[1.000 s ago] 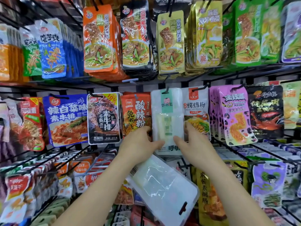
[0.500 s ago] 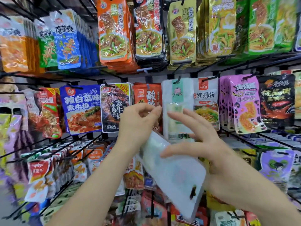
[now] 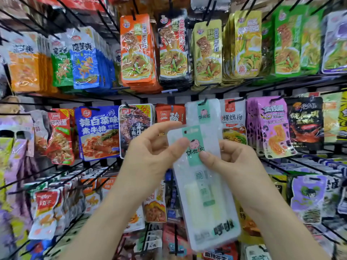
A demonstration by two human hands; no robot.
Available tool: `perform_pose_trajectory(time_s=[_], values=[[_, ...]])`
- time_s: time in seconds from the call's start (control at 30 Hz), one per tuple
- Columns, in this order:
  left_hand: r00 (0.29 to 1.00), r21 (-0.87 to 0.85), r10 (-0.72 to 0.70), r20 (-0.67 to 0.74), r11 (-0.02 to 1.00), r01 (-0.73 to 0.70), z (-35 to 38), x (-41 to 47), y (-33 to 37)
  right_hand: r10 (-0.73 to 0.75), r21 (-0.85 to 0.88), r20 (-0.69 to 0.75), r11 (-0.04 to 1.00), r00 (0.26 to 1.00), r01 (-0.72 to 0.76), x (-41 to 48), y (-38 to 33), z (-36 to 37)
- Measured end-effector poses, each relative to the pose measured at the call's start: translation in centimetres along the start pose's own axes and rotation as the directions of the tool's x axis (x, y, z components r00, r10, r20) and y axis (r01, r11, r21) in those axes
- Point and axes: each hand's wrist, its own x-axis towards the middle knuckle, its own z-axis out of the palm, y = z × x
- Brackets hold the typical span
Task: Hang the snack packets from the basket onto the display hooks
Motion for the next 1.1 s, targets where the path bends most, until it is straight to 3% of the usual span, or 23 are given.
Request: perform_pose_trajectory(time_s=[0.13, 0.27, 0.4, 0.53, 0.87, 1.1], values=[[0.985, 0.036, 0.099, -0.143, 0.995, -0.095, 1.0, 0.5, -0.8, -0.103, -0.060, -0.037, 0.993, 0.994, 0.101, -0.3, -0.2, 0.9], [0.979, 0.087, 0.170, -0.114, 0.983, -0.161, 1.8, 2.0, -1.3, -0.349, -0.331, -0.038, 0.888, 0.936, 0.318, 0.6, -0.2, 0.4], [0.914, 0.409, 0.403, -0.055, 0.844, -0.348, 2.9, 4.9, -1.9, -0.405, -0.424, -0.139, 0.849, 0.904, 0.316, 3.6, -0.4, -1.2], [0.875, 0.506, 0.482, -0.052, 0.768, -0.393, 4.1, 8.3, -1.8, -0.414, -0.463, -0.172, 0.835, 0.894, 0.298, 6.5, -0.7, -2.2], [0.931, 0.583, 0.364, -0.044, 0.766, -0.272, 4.8, 12.9, -3.7, -0.360, -0.548, -0.137, 0.804, 0.923, 0.232, 10.8, 0.5, -3.3], [0.941, 0.628, 0.339, -0.005, 0.733, -0.261, 5.1, 12.7, -4.4, -0.352, -0.585, -0.154, 0.786, 0.923, 0.202, 11.5, 1.9, -4.3]])
